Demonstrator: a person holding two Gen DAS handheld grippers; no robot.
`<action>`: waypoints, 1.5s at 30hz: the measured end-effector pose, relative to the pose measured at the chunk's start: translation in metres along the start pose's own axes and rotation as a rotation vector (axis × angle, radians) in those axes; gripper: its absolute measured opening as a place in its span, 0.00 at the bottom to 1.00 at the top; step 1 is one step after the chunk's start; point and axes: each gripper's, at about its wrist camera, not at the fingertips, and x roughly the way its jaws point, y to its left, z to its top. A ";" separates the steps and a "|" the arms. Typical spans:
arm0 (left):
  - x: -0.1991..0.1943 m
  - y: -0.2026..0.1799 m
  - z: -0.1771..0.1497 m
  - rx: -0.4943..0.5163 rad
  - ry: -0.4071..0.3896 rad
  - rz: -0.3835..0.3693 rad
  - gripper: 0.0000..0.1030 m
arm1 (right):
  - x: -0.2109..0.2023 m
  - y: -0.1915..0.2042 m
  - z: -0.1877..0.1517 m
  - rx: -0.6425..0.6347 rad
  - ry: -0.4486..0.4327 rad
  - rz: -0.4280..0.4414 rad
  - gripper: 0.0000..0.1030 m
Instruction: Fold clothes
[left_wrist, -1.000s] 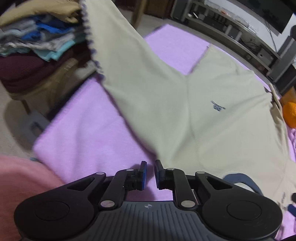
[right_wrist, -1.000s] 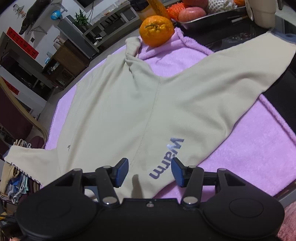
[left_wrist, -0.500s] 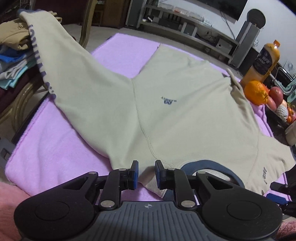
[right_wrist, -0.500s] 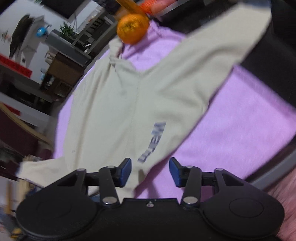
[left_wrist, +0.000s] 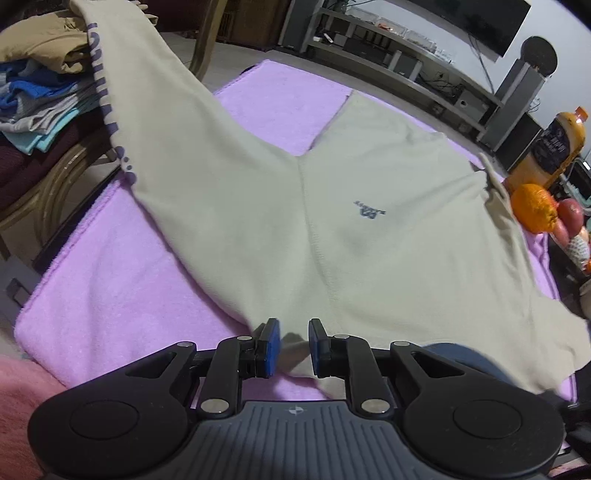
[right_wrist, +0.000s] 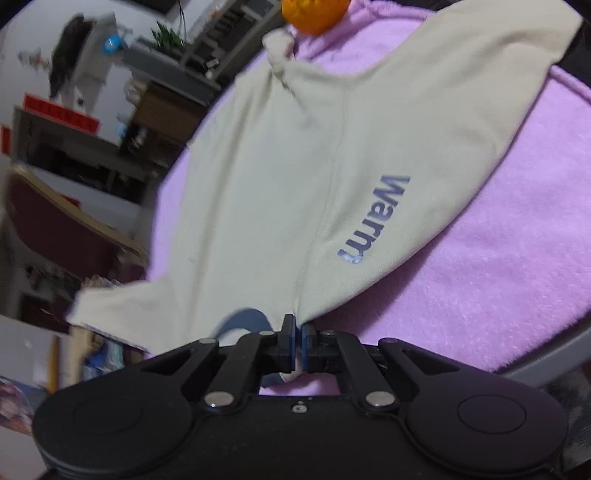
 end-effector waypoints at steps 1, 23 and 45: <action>0.002 -0.001 0.000 0.014 0.008 0.024 0.16 | -0.009 -0.001 0.002 0.000 -0.023 -0.003 0.02; 0.015 -0.036 0.019 0.197 -0.019 0.093 0.17 | -0.033 -0.028 0.052 0.023 -0.236 -0.286 0.29; 0.041 -0.060 -0.008 0.423 0.006 0.144 0.19 | -0.026 -0.082 0.191 -0.172 -0.326 -0.814 0.23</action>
